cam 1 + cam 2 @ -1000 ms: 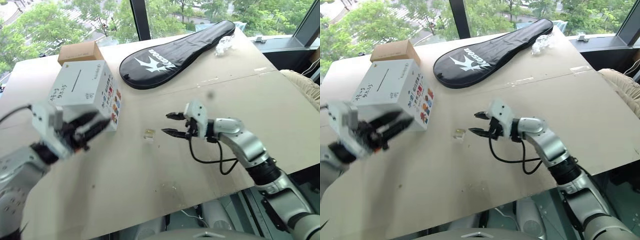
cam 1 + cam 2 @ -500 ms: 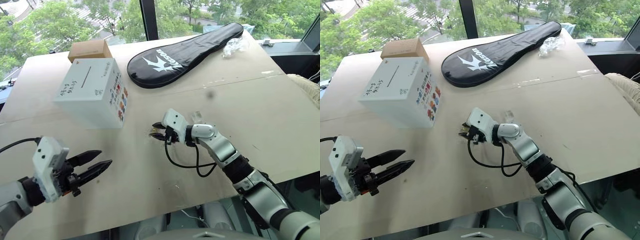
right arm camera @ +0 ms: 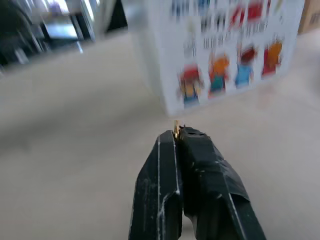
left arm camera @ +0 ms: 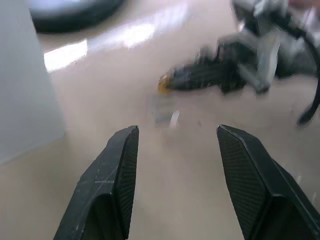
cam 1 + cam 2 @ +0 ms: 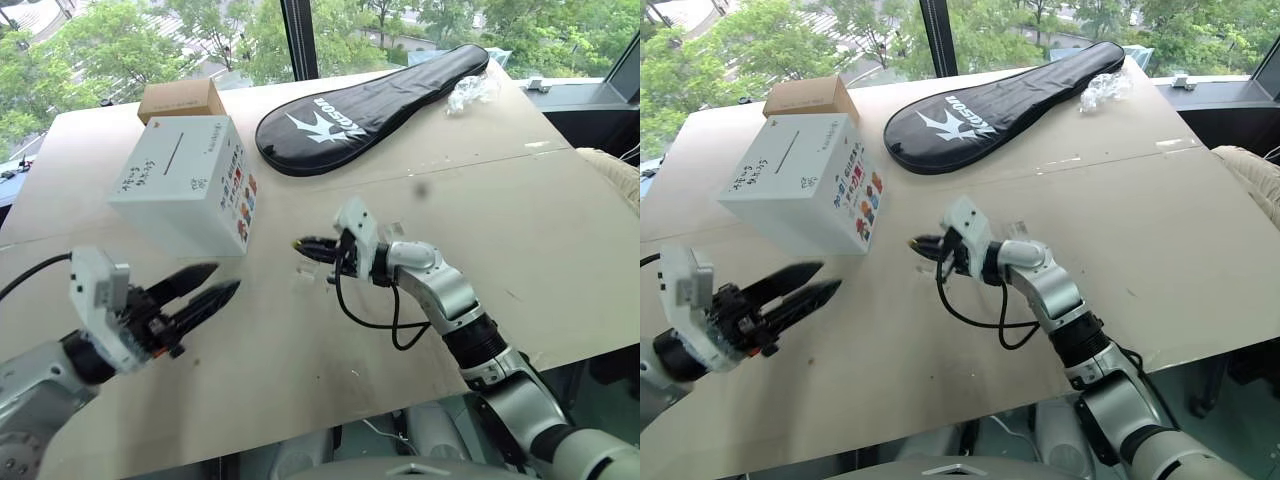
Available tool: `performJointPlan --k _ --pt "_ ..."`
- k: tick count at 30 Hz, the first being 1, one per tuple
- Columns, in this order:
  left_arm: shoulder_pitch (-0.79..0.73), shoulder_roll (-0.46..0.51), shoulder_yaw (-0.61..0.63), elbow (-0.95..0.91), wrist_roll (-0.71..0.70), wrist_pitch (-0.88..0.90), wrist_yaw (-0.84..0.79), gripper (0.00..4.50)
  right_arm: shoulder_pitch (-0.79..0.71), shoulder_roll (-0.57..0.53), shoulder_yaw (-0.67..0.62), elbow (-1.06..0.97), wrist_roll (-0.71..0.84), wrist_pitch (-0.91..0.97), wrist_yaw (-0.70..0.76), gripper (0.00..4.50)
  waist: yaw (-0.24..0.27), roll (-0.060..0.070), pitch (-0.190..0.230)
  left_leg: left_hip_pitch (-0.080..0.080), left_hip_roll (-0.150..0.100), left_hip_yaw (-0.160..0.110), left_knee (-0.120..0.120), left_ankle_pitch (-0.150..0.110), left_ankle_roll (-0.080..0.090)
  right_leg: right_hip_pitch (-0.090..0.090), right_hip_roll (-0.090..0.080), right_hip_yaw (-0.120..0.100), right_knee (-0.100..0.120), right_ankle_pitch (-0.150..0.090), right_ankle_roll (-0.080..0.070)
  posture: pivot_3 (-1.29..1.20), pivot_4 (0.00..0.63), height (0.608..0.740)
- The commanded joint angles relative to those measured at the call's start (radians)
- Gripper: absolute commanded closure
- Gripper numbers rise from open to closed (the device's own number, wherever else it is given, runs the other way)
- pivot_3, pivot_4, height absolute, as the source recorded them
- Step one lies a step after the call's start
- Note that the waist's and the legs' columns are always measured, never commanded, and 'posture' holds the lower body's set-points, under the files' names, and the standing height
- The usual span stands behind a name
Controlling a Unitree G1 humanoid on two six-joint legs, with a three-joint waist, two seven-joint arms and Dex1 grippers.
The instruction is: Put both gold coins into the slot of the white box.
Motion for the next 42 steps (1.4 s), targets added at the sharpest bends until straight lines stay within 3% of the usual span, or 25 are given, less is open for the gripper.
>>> performJointPlan --k 1,6,12,13,17,32,36,42 --pt "-0.067 -0.098 -0.072 0.040 -0.190 -0.045 0.108 1.99 -0.040 0.069 -0.151 -0.153 0.313 0.243 -0.041 4.44 -0.002 0.000 0.000 0.000 0.000 0.000 0.000 0.000 0.000 0.000 0.000 0.000 0.000 0.000 0.000 0.00 0.150 0.740" --pt "-0.195 -0.271 -0.171 0.088 -0.268 -0.143 0.225 1.99 -0.077 0.118 -0.238 -0.205 0.515 0.385 -0.122 4.44 -0.001 0.000 -0.001 0.001 -0.001 0.000 0.001 0.000 0.000 0.000 0.000 0.000 0.001 0.000 0.000 0.00 0.150 0.740" --pt "-0.316 -0.395 -0.258 0.095 -0.311 -0.222 0.263 1.99 -0.090 0.131 -0.252 -0.198 0.575 0.394 -0.186 4.44 -0.006 -0.001 -0.002 0.000 -0.002 0.002 0.006 0.000 0.000 0.000 0.000 0.000 0.005 0.000 0.000 0.00 0.150 0.740" --pt "-0.321 -0.400 -0.260 0.094 -0.329 -0.229 0.263 1.99 -0.091 0.133 -0.253 -0.195 0.580 0.391 -0.195 4.44 -0.006 -0.001 -0.002 0.001 -0.003 0.003 0.007 0.000 0.000 0.000 0.000 0.000 0.006 0.000 0.000 0.00 0.150 0.740" --pt "-0.296 -0.378 -0.282 0.086 -0.362 -0.219 0.257 3.29 -0.093 0.134 -0.251 -0.190 0.594 0.383 -0.211 4.50 -0.009 -0.001 -0.002 0.001 -0.002 0.002 0.007 0.000 0.000 -0.001 0.000 0.001 0.008 0.000 0.000 0.00 0.150 0.740" --pt "-0.253 -0.335 -0.357 0.085 -0.390 -0.206 0.240 3.29 -0.088 0.129 -0.233 -0.202 0.640 0.375 -0.234 4.50 -0.004 -0.001 -0.002 0.001 -0.003 0.002 0.008 0.000 0.000 -0.001 0.000 0.001 0.008 0.000 0.000 0.00 0.150 0.740" --pt "-0.249 -0.343 -0.378 0.087 -0.391 -0.205 0.229 4.41 -0.086 0.116 -0.222 -0.209 0.651 0.382 -0.230 4.50 -0.003 -0.001 -0.001 0.001 -0.003 0.002 0.008 0.000 0.000 -0.001 0.000 0.001 0.008 0.000 0.000 0.00 0.150 0.740" --pt "-0.245 -0.328 -0.390 0.101 -0.391 -0.204 0.204 4.41 -0.086 0.112 -0.217 -0.211 0.654 0.381 -0.230 4.50 -0.003 -0.001 -0.001 0.001 -0.003 0.002 0.007 0.000 0.000 -0.001 0.000 0.001 0.008 0.000 0.000 0.00 0.150 0.740"
